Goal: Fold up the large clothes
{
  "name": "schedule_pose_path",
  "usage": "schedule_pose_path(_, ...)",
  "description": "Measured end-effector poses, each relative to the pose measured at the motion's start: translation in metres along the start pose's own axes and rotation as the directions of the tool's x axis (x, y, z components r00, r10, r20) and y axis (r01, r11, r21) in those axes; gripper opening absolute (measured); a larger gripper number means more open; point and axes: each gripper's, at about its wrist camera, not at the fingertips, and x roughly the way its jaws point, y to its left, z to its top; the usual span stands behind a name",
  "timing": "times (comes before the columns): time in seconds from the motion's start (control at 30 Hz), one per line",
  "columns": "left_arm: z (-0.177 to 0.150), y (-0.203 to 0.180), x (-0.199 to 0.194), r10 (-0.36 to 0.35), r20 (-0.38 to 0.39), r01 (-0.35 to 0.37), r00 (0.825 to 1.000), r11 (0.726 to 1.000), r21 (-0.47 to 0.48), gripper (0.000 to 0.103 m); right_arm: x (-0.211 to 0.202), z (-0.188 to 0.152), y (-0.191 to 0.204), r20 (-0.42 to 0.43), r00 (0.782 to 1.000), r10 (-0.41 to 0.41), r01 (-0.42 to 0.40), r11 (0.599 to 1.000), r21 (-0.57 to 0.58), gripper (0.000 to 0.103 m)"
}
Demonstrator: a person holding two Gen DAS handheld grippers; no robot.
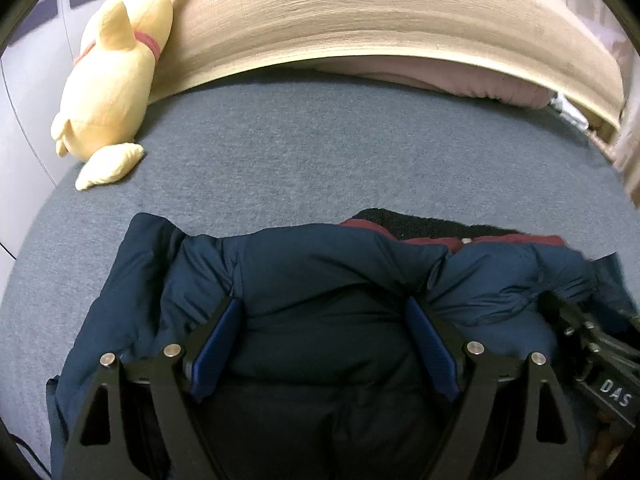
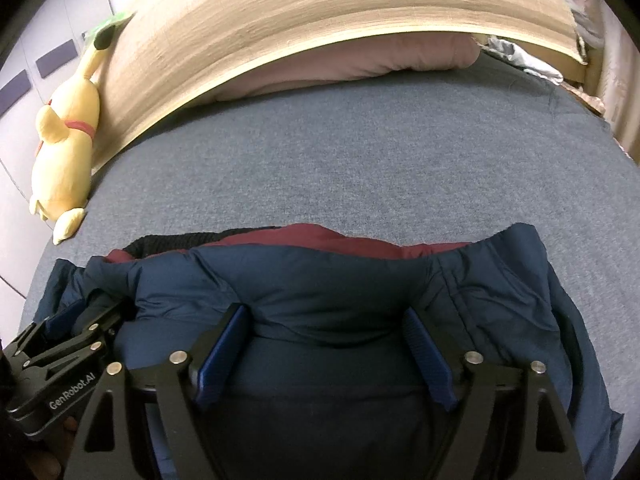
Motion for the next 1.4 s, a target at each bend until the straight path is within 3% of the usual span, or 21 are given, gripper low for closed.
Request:
schedule_pose_path(0.13, 0.001, 0.034, -0.042, -0.109, -0.007, 0.108, 0.994, 0.99, -0.086, 0.084, -0.033, 0.007, -0.013, -0.03, 0.998, 0.048, -0.048, 0.999, 0.005, 0.086)
schedule_pose_path(0.23, -0.013, 0.065, -0.094, -0.127, 0.066, 0.133, 0.99, 0.987, -0.087, 0.084, -0.087, -0.004, -0.034, 0.027, 0.994, 0.106, -0.107, 0.993, 0.049, 0.088)
schedule_pose_path(0.37, -0.06, 0.12, -0.146, -0.143, 0.128, 0.155, 0.981, 0.984, -0.088, 0.085, -0.159, -0.048, -0.077, 0.097, 0.984, 0.146, -0.153, 0.986, 0.07, 0.092)
schedule_pose_path(0.47, -0.102, 0.164, -0.156, -0.135, 0.112, 0.152, 0.984, 0.977, -0.15, 0.086, -0.189, -0.093, -0.126, 0.125, 0.983, 0.133, -0.155, 0.97, 0.186, 0.1)
schedule_pose_path(0.57, -0.131, 0.193, -0.151, -0.168, 0.069, 0.18, 0.983, 0.954, -0.24, 0.086, -0.189, -0.134, -0.17, 0.077, 0.987, 0.144, -0.161, 0.932, 0.325, 0.1)
schedule_pose_path(0.67, -0.154, 0.205, -0.149, -0.233, 0.062, 0.24, 0.971, 0.919, -0.312, 0.086, -0.178, -0.165, -0.191, 0.043, 0.965, 0.259, -0.251, 0.864, 0.437, 0.1)
schedule_pose_path(0.77, -0.155, 0.198, -0.137, -0.25, 0.026, 0.246, 0.968, 0.922, -0.299, 0.086, -0.17, -0.17, -0.188, 0.038, 0.956, 0.292, -0.278, 0.853, 0.442, 0.1)
schedule_pose_path(0.87, -0.158, 0.187, -0.125, -0.267, -0.015, 0.251, 0.964, 0.924, -0.288, 0.086, -0.151, -0.162, -0.178, 0.008, 0.932, 0.362, -0.329, 0.837, 0.438, 0.1)
schedule_pose_path(0.9, -0.159, 0.183, -0.119, -0.281, -0.031, 0.261, 0.959, 0.922, -0.286, 0.086, -0.146, -0.161, -0.175, -0.006, 0.933, 0.359, -0.322, 0.844, 0.43, 0.099)
schedule_pose_path(1.0, -0.159, 0.172, -0.113, -0.315, -0.08, 0.286, 0.946, 0.924, -0.255, 0.045, -0.132, -0.158, -0.162, -0.097, 0.932, 0.35, -0.292, 0.881, 0.373, 0.057)
schedule_pose_path(1.03, -0.158, 0.168, -0.116, -0.292, -0.079, 0.267, 0.953, 0.934, -0.239, 0.033, -0.136, -0.154, -0.158, -0.105, 0.934, 0.342, -0.287, 0.892, 0.349, 0.043)
schedule_pose_path(1.1, -0.15, 0.16, -0.134, -0.251, -0.062, 0.233, 0.966, 0.951, -0.204, 0.02, -0.157, -0.141, -0.144, -0.091, 0.951, 0.295, -0.264, 0.929, 0.259, 0.025)
schedule_pose_path(1.23, -0.152, 0.159, -0.152, -0.248, -0.027, 0.238, 0.968, 0.951, -0.2, 0.018, -0.206, -0.118, -0.129, -0.014, 0.966, 0.26, -0.255, 0.954, 0.156, 0.023)
schedule_pose_path(1.3, -0.166, 0.157, -0.128, -0.233, -0.085, 0.213, 0.969, 0.957, -0.197, 0.024, -0.195, -0.125, -0.135, -0.036, 0.967, 0.252, -0.242, 0.955, 0.17, 0.023)
schedule_pose_path(1.37, -0.174, 0.157, -0.113, -0.239, -0.089, 0.215, 0.967, 0.951, -0.223, 0.032, -0.147, -0.146, -0.149, -0.149, 0.962, 0.23, -0.19, 0.951, 0.243, 0.035)
schedule_pose_path(1.4, -0.173, 0.157, -0.116, -0.236, -0.085, 0.211, 0.968, 0.95, -0.23, 0.031, -0.134, -0.155, -0.157, -0.153, 0.958, 0.244, -0.192, 0.936, 0.294, 0.048)
